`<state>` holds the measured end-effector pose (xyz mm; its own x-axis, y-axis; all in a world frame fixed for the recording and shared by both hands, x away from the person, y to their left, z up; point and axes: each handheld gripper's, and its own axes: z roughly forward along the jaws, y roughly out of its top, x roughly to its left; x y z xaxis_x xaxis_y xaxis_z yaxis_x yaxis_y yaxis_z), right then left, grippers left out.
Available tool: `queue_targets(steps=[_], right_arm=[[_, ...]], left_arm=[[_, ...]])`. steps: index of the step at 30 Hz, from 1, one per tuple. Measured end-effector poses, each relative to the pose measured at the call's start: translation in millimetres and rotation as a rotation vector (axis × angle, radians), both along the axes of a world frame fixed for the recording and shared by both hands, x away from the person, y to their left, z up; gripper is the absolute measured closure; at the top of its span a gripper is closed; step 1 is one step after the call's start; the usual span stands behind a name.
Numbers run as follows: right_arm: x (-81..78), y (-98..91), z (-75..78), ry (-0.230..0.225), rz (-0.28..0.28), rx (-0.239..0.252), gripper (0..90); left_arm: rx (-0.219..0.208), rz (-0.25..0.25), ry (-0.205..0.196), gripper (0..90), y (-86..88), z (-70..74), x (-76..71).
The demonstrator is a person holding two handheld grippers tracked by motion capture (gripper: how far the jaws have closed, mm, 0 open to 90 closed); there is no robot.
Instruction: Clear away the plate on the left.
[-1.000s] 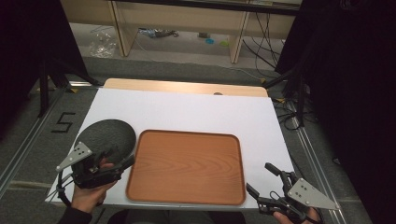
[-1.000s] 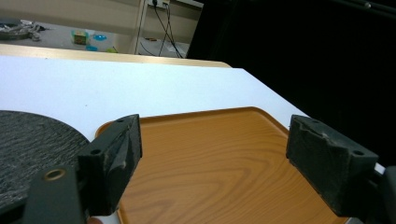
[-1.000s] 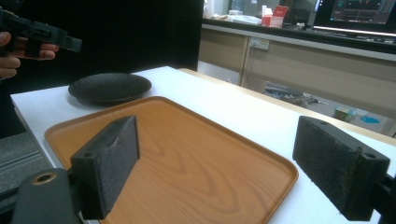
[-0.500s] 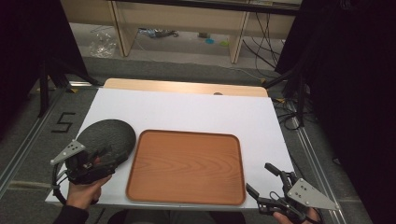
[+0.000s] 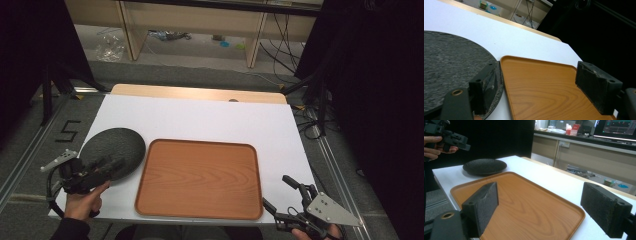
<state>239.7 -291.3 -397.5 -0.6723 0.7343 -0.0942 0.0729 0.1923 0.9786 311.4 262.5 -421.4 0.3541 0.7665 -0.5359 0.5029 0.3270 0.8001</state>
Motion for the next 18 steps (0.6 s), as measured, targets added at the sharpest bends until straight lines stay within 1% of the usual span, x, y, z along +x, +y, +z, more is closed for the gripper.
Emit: queue_targets(steps=[1,5,7,8,9,11,12,16,18], right_arm=[[0.0,-0.1,0.0,0.0,0.0,0.0,15.8],[-0.1,0.2,0.1,-0.001,0.0,0.001,15.8],[-0.1,0.2,0.0,0.0,0.0,0.001,15.8],[0.0,0.0,0.1,0.001,0.004,0.001,15.8],[-0.1,0.2,0.1,0.001,0.0,0.002,15.8],[0.0,0.4,0.1,0.002,0.0,-0.001,15.8],[0.0,0.4,0.0,0.003,0.0,-0.002,15.8],[0.0,0.4,0.1,0.002,0.0,-0.001,15.8],[-0.1,0.4,-0.1,0.002,0.001,-0.002,15.8]], left_arm=[[-0.002,0.008,0.01,20.7,2.5,-0.7,0.9],[-0.041,0.052,0.058,21.3,13.3,-5.3,3.6],[-0.071,0.069,0.07,22.3,20.3,-7.7,4.4],[-0.08,0.069,0.071,22.3,22.3,-8.5,4.5],[-0.089,0.08,0.081,22.4,24.2,-8.9,4.7],[-0.095,0.088,0.09,22.5,27.6,-10.0,5.3],[-0.105,0.094,0.094,22.5,29.0,-10.5,5.9],[-0.109,0.114,0.136,22.2,35.2,-13.3,9.0],[-0.128,0.119,0.148,22.3,39.4,-15.9,10.4]])
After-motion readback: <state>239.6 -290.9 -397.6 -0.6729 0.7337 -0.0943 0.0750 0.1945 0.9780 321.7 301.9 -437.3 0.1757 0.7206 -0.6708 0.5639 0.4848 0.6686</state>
